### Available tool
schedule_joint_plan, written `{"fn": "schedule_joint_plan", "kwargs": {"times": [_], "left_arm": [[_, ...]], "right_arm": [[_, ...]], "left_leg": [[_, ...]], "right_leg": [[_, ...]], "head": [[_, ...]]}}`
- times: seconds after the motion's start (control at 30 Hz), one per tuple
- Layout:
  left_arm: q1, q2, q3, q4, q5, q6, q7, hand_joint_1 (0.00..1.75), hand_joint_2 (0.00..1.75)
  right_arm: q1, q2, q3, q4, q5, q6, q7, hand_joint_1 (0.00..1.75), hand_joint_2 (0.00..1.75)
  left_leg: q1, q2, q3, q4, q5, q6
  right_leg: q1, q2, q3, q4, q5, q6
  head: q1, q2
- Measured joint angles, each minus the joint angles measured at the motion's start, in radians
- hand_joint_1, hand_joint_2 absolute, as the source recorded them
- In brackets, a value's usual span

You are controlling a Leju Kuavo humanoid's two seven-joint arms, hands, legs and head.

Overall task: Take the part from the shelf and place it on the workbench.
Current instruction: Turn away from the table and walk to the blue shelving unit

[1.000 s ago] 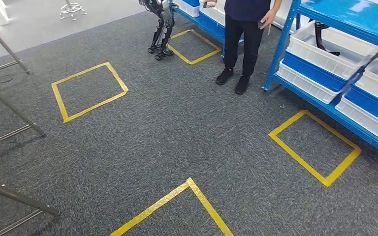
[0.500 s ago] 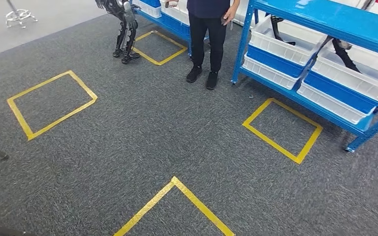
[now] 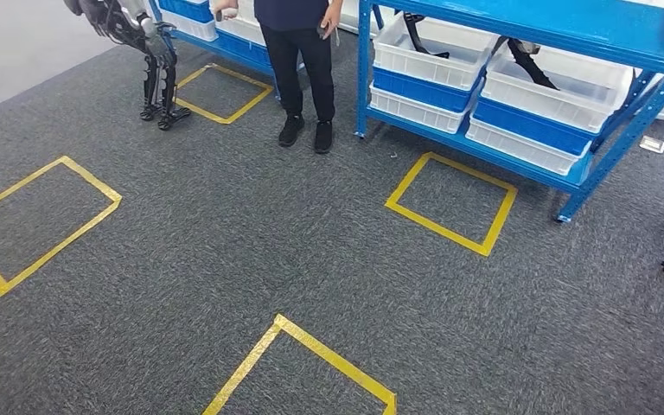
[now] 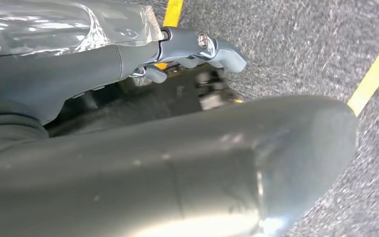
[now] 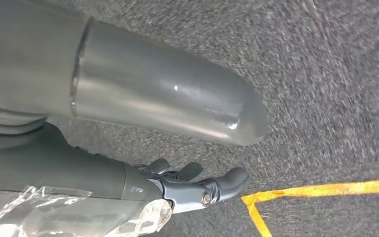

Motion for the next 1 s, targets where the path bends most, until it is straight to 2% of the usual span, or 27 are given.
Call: {"fn": "schedule_joint_plan", "kwargs": {"times": [0.03, 0.07, 0.1, 0.13, 0.17, 0.23, 0.27, 0.3, 0.37, 0.4, 0.43, 0.5, 0.53, 0.57, 0.6, 0.63, 0.67, 0.7, 0.73, 0.77, 0.8, 0.87, 0.93, 0.97, 1.0], "left_arm": [[-0.001, 0.0, 0.0, 0.0, 0.0, -0.001, -0.002, 0.0, 0.0], [-0.002, 0.0, 0.0, 0.0, 0.001, -0.002, -0.004, 0.0, 0.0], [-0.004, 0.0, 0.0, 0.0, 0.001, -0.003, -0.006, 0.0, 0.0], [-0.004, 0.0, 0.0, 0.0, 0.003, -0.004, -0.006, 0.0, 0.0], [-0.002, 0.0, 0.0, 0.0, 0.005, -0.006, -0.006, 0.0, 0.0], [0.0, 0.0, 0.0, 0.0, 0.008, -0.008, -0.008, 0.0, 0.0], [0.001, 0.0, 0.0, 0.0, 0.01, -0.009, -0.008, 0.0, 0.0], [0.001, 0.0, 0.0, 0.0, 0.013, -0.009, -0.009, 0.0, 0.0], [0.002, 0.0, 0.0, 0.0, 0.022, -0.009, -0.011, 0.0, 0.0], [0.001, 0.0, 0.0, 0.0, 0.026, -0.009, -0.011, 0.0, 0.0], [0.001, 0.0, 0.0, 0.0, 0.029, -0.009, -0.012, 0.0, 0.0], [0.003, 0.0, 0.0, 0.0, 0.035, -0.011, -0.013, 0.0, 0.0], [0.005, 0.0, 0.0, 0.0, 0.038, -0.013, -0.014, 0.0, 0.0], [0.007, 0.0, 0.0, 0.0, 0.04, -0.014, -0.015, 0.0, 0.0], [0.007, 0.0, 0.0, 0.001, 0.042, -0.016, -0.016, 0.0, 0.0], [0.007, 0.0, 0.0, 0.001, 0.043, -0.017, -0.017, 0.0, 0.0], [0.006, 0.0, 0.0, 0.001, 0.044, -0.019, -0.018, 0.0, 0.0], [0.006, 0.0, 0.0, 0.001, 0.046, -0.02, -0.019, 0.0, 0.0], [0.005, 0.0, 0.0, 0.001, 0.049, -0.021, -0.02, 0.0, 0.0], [0.005, 0.0, 0.0, 0.001, 0.054, -0.022, -0.021, 0.0, 0.0], [0.005, 0.0, 0.0, 0.001, 0.06, -0.022, -0.023, 0.0, 0.0], [0.005, 0.0, 0.001, 0.001, 0.073, -0.025, -0.026, 0.0, 0.0], [0.003, 0.0, 0.002, 0.001, 0.086, -0.028, -0.03, 0.0, 0.0], [0.003, 0.0, 0.003, 0.001, 0.092, -0.03, -0.032, 0.0, 0.0], [0.003, 0.0, 0.004, 0.001, 0.097, -0.031, -0.036, 0.0, 0.0]], "right_arm": [[-0.002, 0.0, 0.0, 0.0, 0.0, 0.0, -0.001, 0.0, 0.0], [-0.003, 0.0, 0.0, 0.0, 0.001, 0.0, -0.002, 0.0, 0.0], [-0.003, -0.001, 0.0, 0.0, 0.002, 0.0, -0.003, 0.0, 0.0], [-0.003, -0.001, -0.001, 0.0, 0.002, 0.0, -0.003, 0.0, 0.0], [-0.003, 0.0, -0.001, 0.0, 0.003, 0.0, -0.003, 0.0, 0.0], [-0.006, 0.0, -0.001, 0.0, 0.006, 0.0, -0.003, 0.0, 0.0], [-0.007, 0.0, -0.001, 0.0, 0.009, 0.0, -0.003, 0.0, 0.0], [-0.007, 0.0, -0.001, 0.0, 0.013, 0.0, -0.001, 0.0, 0.0], [-0.004, -0.001, -0.001, 0.0, 0.029, 0.0, 0.014, 0.0, 0.0], [-0.004, 0.0, -0.001, 0.0, 0.044, 0.0, 0.031, 0.0, 0.0], [-0.005, 0.0, 0.0, 0.0, 0.064, 0.0, 0.052, 0.0, 0.0], [-0.015, 0.001, 0.003, 0.0, 0.11, 0.0, 0.1, 0.0, 0.0], [-0.021, 0.002, 0.004, 0.0, 0.137, 0.0, 0.126, 0.0, 0.0], [-0.027, 0.004, 0.005, 0.0, 0.168, 0.0, 0.152, 0.0, 0.0], [-0.03, 0.007, 0.004, -0.001, 0.203, 0.001, 0.178, 0.0, 0.0], [-0.032, 0.01, 0.003, -0.001, 0.235, 0.001, 0.202, 0.0, 0.0], [-0.033, 0.013, 0.002, -0.003, 0.263, 0.001, 0.223, 0.0, 0.0], [-0.035, 0.018, 0.001, -0.005, 0.284, 0.001, 0.241, 0.0, 0.0], [-0.037, 0.023, 0.0, -0.008, 0.299, 0.002, 0.258, 0.0, 0.0], [-0.039, 0.029, 0.0, -0.012, 0.313, 0.002, 0.274, 0.0, 0.0], [-0.041, 0.035, -0.001, -0.016, 0.326, 0.002, 0.289, 0.0, 0.0], [-0.041, 0.047, -0.002, -0.024, 0.348, 0.002, 0.311, 0.0, 0.0], [-0.041, 0.057, -0.004, -0.031, 0.365, 0.002, 0.322, 0.0, 0.0], [-0.041, 0.062, -0.005, -0.035, 0.371, 0.002, 0.325, 0.0, 0.0], [-0.041, 0.066, -0.007, -0.039, 0.377, 0.002, 0.327, 0.0, 0.0]], "left_leg": [[0.002, -0.009, -0.031, 0.07, -0.029, -0.003], [0.004, -0.013, -0.051, 0.114, -0.04, -0.005], [0.006, -0.015, -0.051, 0.118, -0.031, -0.006], [0.008, -0.019, -0.031, 0.076, -0.002, -0.005], [0.01, -0.03, 0.004, 0.004, 0.037, -0.003], [0.011, -0.069, 0.066, -0.139, 0.094, 0.003], [0.011, -0.082, 0.08, -0.176, 0.106, 0.006], [0.009, -0.086, 0.082, -0.189, 0.107, 0.009], [0.007, -0.068, 0.08, -0.193, 0.115, 0.02], [0.008, -0.06, 0.079, -0.196, 0.119, 0.027], [0.009, -0.05, 0.078, -0.199, 0.124, 0.035], [0.007, -0.03, 0.074, -0.2, 0.128, 0.042], [0.005, -0.019, 0.072, -0.2, 0.128, 0.043], [0.004, -0.008, 0.071, -0.2, 0.128, 0.044], [0.004, 0.002, 0.07, -0.199, 0.128, 0.044], [0.004, 0.01, 0.07, -0.199, 0.128, 0.043], [0.004, 0.018, 0.072, -0.199, 0.127, 0.042], [0.003, 0.025, 0.075, -0.198, 0.125, 0.039], [0.001, 0.032, 0.077, -0.197, 0.123, 0.034], [-0.003, 0.039, 0.079, -0.196, 0.12, 0.029], [-0.006, 0.047, 0.079, -0.195, 0.119, 0.024], [-0.005, 0.06, 0.082, -0.195, 0.115, 0.014], [0.0, 0.038, 0.071, -0.161, 0.088, 0.001], [0.003, 0.019, 0.051, -0.114, 0.059, -0.005], [0.004, 0.0, 0.019, -0.045, 0.023, -0.009]], "right_leg": [[0.0, 0.01, -0.003, 0.0, 0.002, -0.001], [0.0, 0.022, -0.004, 0.0, 0.003, -0.002], [0.0, 0.034, -0.005, 0.001, 0.005, -0.001], [0.0, 0.048, -0.005, 0.001, 0.006, 0.001], [-0.001, 0.062, -0.005, 0.001, 0.008, 0.004], [0.001, 0.087, -0.009, 0.002, 0.013, 0.012], [0.001, 0.097, -0.013, 0.003, 0.015, 0.017], [0.001, 0.105, -0.017, 0.003, 0.018, 0.022], [-0.002, 0.114, -0.024, 0.002, 0.022, 0.034], [-0.003, 0.101, -0.031, 0.013, 0.015, 0.038], [-0.002, 0.078, -0.046, 0.044, -0.006, 0.041], [0.0, 0.026, -0.102, 0.171, -0.08, 0.046], [0.0, 0.014, -0.135, 0.246, -0.114, 0.049], [0.0, 0.009, -0.157, 0.3, -0.133, 0.051], [-0.001, 0.007, -0.161, 0.316, -0.132, 0.052], [-0.002, 0.003, -0.142, 0.29, -0.112, 0.052], [-0.002, -0.007, -0.103, 0.225, -0.079, 0.052], [-0.002, -0.028, -0.059, 0.144, -0.049, 0.051], [0.0, -0.045, -0.023, 0.076, -0.027, 0.047], [0.002, -0.058, -0.001, 0.031, -0.015, 0.042], [0.005, -0.061, 0.005, 0.013, -0.014, 0.035], [0.007, -0.04, 0.001, 0.011, -0.012, 0.019], [0.005, -0.025, 0.0, 0.008, -0.008, 0.006], [0.004, -0.017, -0.001, 0.007, -0.005, 0.001], [0.004, -0.009, -0.003, 0.008, -0.003, -0.003]], "head": [[0.0, 0.0], [0.0, 0.0], [0.0, 0.0], [0.0, 0.0], [0.0, 0.0], [0.0, 0.0], [0.0, 0.0], [0.0, 0.0], [0.001, 0.0], [0.002, 0.0], [0.003, 0.0], [0.005, 0.0], [0.005, 0.0], [0.005, 0.0], [0.005, 0.0], [0.005, 0.0], [0.005, 0.0], [0.006, 0.0], [0.005, 0.0], [0.005, 0.0], [0.005, 0.0], [0.005, 0.0], [0.005, 0.0], [0.005, 0.0], [0.005, 0.0]]}}
